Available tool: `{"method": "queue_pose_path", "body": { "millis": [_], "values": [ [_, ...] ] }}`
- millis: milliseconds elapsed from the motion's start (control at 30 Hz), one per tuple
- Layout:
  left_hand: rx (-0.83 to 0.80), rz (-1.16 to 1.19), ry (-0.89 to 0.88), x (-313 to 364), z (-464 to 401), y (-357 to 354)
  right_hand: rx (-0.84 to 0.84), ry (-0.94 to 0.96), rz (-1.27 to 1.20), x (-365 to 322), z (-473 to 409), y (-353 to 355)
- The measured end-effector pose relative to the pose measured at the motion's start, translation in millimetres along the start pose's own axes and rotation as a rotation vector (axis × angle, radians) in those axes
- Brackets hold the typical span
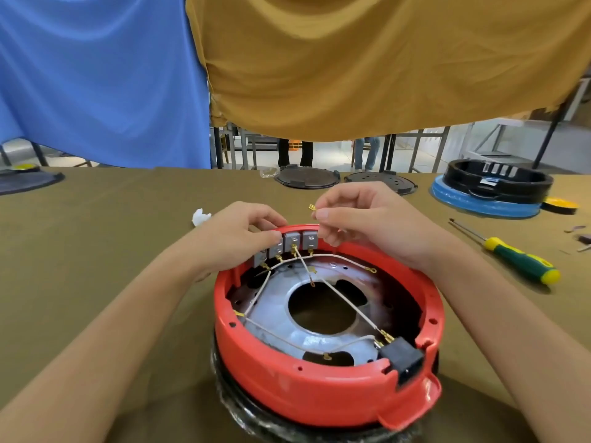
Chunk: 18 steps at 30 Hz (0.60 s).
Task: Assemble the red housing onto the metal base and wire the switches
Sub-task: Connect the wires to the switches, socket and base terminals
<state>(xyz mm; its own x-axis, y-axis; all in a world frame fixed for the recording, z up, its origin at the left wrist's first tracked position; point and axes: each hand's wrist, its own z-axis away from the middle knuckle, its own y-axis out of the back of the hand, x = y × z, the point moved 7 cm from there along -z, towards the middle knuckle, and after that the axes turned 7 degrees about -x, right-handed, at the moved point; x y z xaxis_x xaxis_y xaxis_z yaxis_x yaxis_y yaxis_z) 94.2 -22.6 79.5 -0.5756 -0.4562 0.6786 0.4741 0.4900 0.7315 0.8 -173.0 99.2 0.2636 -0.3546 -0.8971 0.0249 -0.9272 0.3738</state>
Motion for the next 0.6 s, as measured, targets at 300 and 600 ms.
{"method": "queue_pose_path", "body": {
  "millis": [300, 600],
  "values": [
    [0.288, -0.104, 0.276, -28.9, 4.2, 35.2, 0.074, 0.006, -0.064, -0.9, 0.9, 12.2],
    [0.286, -0.412, 0.488, -35.1, 17.5, 56.3, 0.394, -0.065, 0.06, 7.9, 5.3, 38.4]
  ]
}}
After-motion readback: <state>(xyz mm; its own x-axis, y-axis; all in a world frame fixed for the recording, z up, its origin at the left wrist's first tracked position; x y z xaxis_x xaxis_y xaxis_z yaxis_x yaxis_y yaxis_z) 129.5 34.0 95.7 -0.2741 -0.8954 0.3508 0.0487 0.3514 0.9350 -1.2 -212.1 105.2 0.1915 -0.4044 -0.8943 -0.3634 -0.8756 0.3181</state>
